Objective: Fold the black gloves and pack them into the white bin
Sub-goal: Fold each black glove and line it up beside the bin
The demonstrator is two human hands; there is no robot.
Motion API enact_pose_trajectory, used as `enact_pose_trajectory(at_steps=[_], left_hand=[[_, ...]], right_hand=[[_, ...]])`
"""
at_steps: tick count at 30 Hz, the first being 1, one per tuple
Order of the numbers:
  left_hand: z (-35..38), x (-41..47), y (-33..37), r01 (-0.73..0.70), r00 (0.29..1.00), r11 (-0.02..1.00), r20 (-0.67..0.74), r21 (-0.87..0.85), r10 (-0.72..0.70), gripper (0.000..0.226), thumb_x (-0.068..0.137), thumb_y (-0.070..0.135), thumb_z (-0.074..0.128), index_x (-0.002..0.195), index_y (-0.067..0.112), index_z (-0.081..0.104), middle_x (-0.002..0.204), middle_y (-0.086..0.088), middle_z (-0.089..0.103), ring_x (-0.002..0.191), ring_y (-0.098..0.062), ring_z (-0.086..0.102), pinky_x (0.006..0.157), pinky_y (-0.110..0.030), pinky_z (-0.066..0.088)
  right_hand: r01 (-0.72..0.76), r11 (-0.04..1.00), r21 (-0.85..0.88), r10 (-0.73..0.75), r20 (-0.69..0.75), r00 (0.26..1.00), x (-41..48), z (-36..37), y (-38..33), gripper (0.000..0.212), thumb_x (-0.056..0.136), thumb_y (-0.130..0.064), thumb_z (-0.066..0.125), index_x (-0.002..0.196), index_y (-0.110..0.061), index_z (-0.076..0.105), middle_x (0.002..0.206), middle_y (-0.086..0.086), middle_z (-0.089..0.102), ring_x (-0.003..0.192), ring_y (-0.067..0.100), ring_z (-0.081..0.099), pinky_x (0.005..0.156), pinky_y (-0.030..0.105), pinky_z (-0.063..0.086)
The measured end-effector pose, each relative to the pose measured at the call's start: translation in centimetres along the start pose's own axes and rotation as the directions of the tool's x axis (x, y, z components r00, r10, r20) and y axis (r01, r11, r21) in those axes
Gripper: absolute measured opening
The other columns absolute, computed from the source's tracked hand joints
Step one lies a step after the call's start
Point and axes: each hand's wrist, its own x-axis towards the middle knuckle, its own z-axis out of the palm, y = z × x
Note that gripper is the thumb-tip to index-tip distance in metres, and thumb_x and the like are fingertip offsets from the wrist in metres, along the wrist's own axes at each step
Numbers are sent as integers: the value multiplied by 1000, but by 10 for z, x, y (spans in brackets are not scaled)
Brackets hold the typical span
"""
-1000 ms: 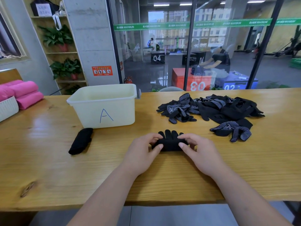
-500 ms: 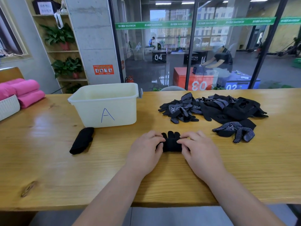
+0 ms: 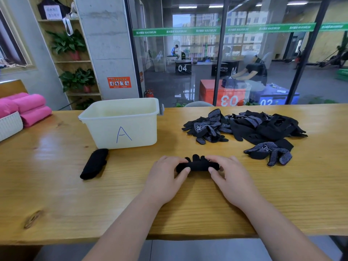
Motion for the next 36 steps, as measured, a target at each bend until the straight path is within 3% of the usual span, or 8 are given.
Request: enact_pose_trajectory(at_steps=[6,10,14,20,29,31,33,36], left_hand=[[-4,0,4,133,991,968,10,-211,-134,19,103,52,59,116,44,71,100,21,71,91,-2,64,88,-37,56],[2,3,1,84,994,995,-67,-44,-87,26,102,50,61,124,40,68,112,20,63,104,-7,59,93,-37,54],[4,5,1,-50,984,992,-163,116,69,24,97,37,71,121,33,68,116,16,52,110,-11,51,91,-31,46],[9,3,1,-120,981,969,-127,215,150,19,105,32,58,112,34,76,104,19,62,103,-10,54,92,-30,36],[5,4,-3,-35,997,995,-65,98,42,28,105,36,60,131,37,70,130,21,67,126,-1,53,114,-28,32],[1,4,-4,24,996,999,-83,33,-21,27,104,35,63,129,37,71,126,21,69,122,-3,56,110,-30,41],[0,5,-5,71,992,997,-102,-30,-74,26,104,35,63,128,37,72,123,21,71,118,-3,60,104,-27,45],[0,6,-7,128,985,990,-110,-54,-133,26,104,34,63,129,35,72,124,21,71,119,-1,59,98,-16,39]], right_hand=[[-74,976,203,73,10,997,4,5,12,28,101,-52,58,129,-54,59,92,-9,65,78,7,60,72,28,46],[-45,999,-30,43,-44,998,2,6,6,31,102,-47,59,133,-46,60,113,-21,54,99,2,52,83,24,44],[143,977,-157,-166,-143,976,2,7,1,25,97,-25,70,120,-34,75,127,-17,62,114,11,52,90,32,51],[175,967,-187,-189,-57,980,2,11,0,25,102,-31,59,120,-37,75,116,-23,69,106,11,54,90,36,53],[137,990,-12,-137,-32,990,-1,6,-1,23,96,-58,59,100,-44,77,84,-27,61,91,3,52,78,30,47],[142,990,2,-142,-24,990,-2,3,-3,25,95,-62,60,104,-45,76,92,-25,62,97,2,53,80,28,48],[174,983,-58,-173,20,985,-1,2,-5,36,97,-62,58,128,-46,68,125,-29,56,120,-1,48,97,25,46],[284,945,-164,-234,272,933,1,6,-10,60,106,-63,36,163,-43,29,170,-31,10,157,2,9,123,31,25]])
